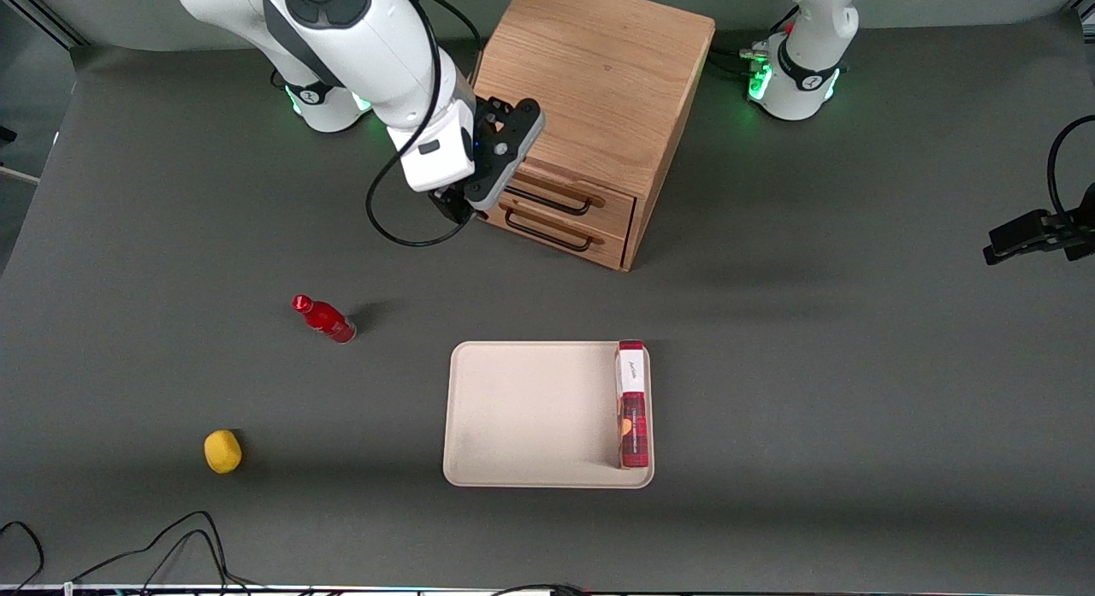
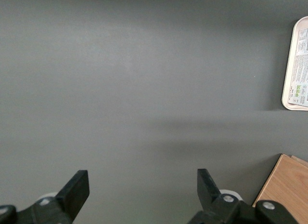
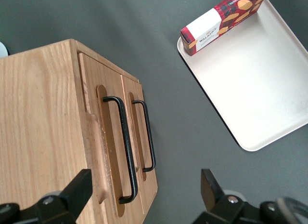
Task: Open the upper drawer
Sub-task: 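Move the right gripper toward the upper drawer's black handle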
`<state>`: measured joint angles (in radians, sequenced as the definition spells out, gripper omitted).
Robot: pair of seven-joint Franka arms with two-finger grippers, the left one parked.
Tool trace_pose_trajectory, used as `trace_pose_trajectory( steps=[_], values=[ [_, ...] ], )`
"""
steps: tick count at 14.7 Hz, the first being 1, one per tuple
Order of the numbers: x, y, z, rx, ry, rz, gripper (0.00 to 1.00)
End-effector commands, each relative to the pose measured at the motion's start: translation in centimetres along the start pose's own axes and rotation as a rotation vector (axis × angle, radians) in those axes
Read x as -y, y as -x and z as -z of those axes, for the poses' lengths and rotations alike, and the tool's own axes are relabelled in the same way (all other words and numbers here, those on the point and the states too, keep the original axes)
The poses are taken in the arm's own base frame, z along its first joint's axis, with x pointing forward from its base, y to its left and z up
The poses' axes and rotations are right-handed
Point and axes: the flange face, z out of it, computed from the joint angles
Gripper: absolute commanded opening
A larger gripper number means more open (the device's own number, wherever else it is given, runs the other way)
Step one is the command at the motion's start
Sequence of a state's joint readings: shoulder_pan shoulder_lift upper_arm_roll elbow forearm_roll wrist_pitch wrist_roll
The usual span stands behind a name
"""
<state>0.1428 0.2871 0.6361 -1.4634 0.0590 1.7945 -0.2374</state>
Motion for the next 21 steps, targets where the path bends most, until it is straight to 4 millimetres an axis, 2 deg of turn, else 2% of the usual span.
trace_pose_trajectory(
  steps=[1,3,7,13,14,15,21],
  values=[
    [-0.2,-0.6,-0.3,0.000,-0.024,0.073,1.00],
    [-0.5,-0.6,-1.1,0.012,-0.033,0.123,1.00],
    [-1.3,0.0,-6.2,0.089,-0.079,0.168,1.00],
    [-2.4,-0.2,-11.4,0.119,-0.128,0.158,1.00],
    [-2.5,-0.3,-11.9,0.110,-0.128,0.158,1.00],
    [-1.6,-0.7,-12.9,0.109,-0.136,0.171,1.00],
    [-0.8,-0.8,-14.7,0.110,-0.142,0.172,1.00]
  ],
)
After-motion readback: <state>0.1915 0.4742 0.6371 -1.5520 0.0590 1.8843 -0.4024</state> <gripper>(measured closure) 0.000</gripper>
